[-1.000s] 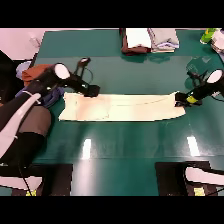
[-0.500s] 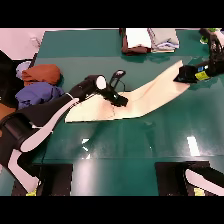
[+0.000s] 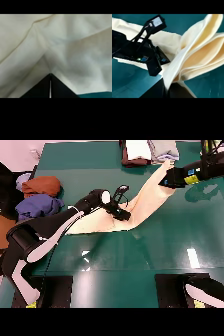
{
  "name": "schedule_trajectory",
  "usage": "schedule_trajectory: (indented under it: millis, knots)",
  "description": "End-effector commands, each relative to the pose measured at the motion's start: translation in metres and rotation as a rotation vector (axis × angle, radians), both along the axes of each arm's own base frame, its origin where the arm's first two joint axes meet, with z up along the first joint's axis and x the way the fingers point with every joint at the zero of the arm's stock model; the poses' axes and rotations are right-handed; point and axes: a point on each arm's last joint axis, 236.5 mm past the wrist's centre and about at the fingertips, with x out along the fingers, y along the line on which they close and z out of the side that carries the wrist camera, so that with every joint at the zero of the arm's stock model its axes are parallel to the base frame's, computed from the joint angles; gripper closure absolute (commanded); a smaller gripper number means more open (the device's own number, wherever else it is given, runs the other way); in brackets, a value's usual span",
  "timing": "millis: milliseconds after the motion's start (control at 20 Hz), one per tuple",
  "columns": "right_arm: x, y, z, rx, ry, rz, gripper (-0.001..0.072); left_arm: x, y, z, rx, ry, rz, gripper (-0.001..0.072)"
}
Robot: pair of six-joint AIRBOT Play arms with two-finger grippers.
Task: Fold the shirts.
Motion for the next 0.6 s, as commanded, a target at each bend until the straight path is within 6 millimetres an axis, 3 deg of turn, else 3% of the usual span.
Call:
schedule_trajectory:
  millis: [0, 150, 300, 400, 550]
  knots:
    - [0.002, 0.032, 0.005, 0.050, -0.012, 0.045, 0.0698, 0.017, 0.026, 0.016, 0.024, -0.010, 0.065, 0.0680]
    - [0.003, 0.082, 0.010, 0.141, -0.006, 0.134, 0.0698, 0.057, 0.086, 0.074, 0.040, -0.131, 0.147, 0.0680]
    - [0.006, 0.150, 0.005, 0.180, -0.025, 0.243, 0.0697, 0.088, 0.181, 0.148, 0.111, -0.298, 0.268, 0.0680]
    - [0.002, 0.206, -0.006, 0.205, -0.041, 0.319, 0.0696, 0.093, 0.249, 0.195, 0.177, -0.399, 0.366, 0.0679]
    - [-0.013, 0.297, -0.044, 0.223, -0.047, 0.437, 0.0693, 0.082, 0.331, 0.257, 0.243, -0.527, 0.507, 0.0679]
